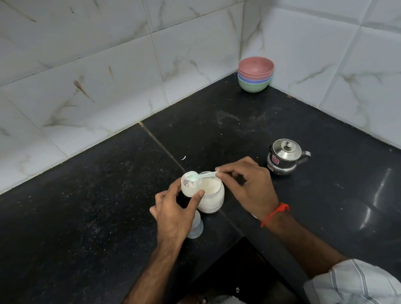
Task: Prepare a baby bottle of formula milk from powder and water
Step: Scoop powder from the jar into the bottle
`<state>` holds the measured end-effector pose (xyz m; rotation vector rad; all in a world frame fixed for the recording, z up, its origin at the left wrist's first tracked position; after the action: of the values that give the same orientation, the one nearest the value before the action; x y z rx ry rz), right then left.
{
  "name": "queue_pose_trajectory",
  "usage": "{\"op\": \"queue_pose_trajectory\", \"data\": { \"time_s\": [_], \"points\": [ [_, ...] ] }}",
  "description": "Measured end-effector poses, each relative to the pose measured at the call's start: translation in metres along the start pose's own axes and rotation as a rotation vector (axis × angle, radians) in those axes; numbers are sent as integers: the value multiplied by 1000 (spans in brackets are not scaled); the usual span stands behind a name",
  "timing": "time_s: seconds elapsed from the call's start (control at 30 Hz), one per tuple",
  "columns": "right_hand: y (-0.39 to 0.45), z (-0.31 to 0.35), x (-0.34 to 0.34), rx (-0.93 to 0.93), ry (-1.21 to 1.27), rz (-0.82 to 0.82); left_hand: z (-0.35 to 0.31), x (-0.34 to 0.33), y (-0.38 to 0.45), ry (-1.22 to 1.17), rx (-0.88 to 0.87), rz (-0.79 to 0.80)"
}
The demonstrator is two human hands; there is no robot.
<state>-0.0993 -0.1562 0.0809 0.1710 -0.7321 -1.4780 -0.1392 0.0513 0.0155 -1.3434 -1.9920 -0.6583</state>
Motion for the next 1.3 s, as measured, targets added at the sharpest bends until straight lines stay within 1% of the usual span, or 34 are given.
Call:
{"op": "queue_pose_trajectory", "data": {
  "time_s": [0.07, 0.1, 0.17, 0.33, 0.43, 0.5, 0.67, 0.77, 0.83, 0.9, 0.97, 1.03, 1.13, 1.2, 1.3],
  "points": [
    [1, -17, 0, -234, 134, -45, 1, 0, -1, -5, 7, 6],
    [1, -26, -1, -319, 187, -51, 1, 0, -2, -7, 8, 8],
    [0, -38, -2, -427, 254, -59, 3, 1, -4, -6, 6, 5],
    [-4, -49, -2, -547, 334, -104, 11, 3, -6, 5, 21, 4],
    [-5, -60, -3, -601, 263, -96, 19, 5, -7, -18, 55, 12],
    [-5, -65, -8, -614, 180, -40, 25, 7, -8, -34, 80, 5],
    [-4, -64, -26, -562, 4, 120, 33, 14, -12, -64, 114, -33],
    [1, -62, -33, -426, -190, 230, 29, 19, -17, -58, 93, -62],
    [3, -61, -33, -350, -275, 239, 26, 23, -19, -68, 81, -84],
    [3, -52, -30, -275, -237, 191, 22, 28, -19, -93, 69, -108],
    [2, -34, -30, -178, -110, 179, 17, 31, -20, -102, 23, -134],
    [-1, -13, -37, -106, 6, 272, 9, 31, -22, -85, -39, -141],
    [-7, 7, -50, -78, 65, 455, -1, 26, -23, -56, -127, -114],
    [-9, 13, -52, -68, 91, 473, -5, 20, -22, -36, -157, -84],
    [-12, 13, -48, -42, 71, 447, -8, 13, -22, -23, -161, -61]
  ]
}}
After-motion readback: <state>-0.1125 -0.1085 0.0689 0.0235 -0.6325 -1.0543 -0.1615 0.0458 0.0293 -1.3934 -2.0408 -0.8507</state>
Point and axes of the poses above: each hand's wrist, its own y-axis towards the middle knuckle, its own x-axis out of the back of the hand, z = x × y, the point moved 7 cm from there along y, towards the middle knuckle, and after that the axes turned 11 degrees about y, right-handed, at the moved point
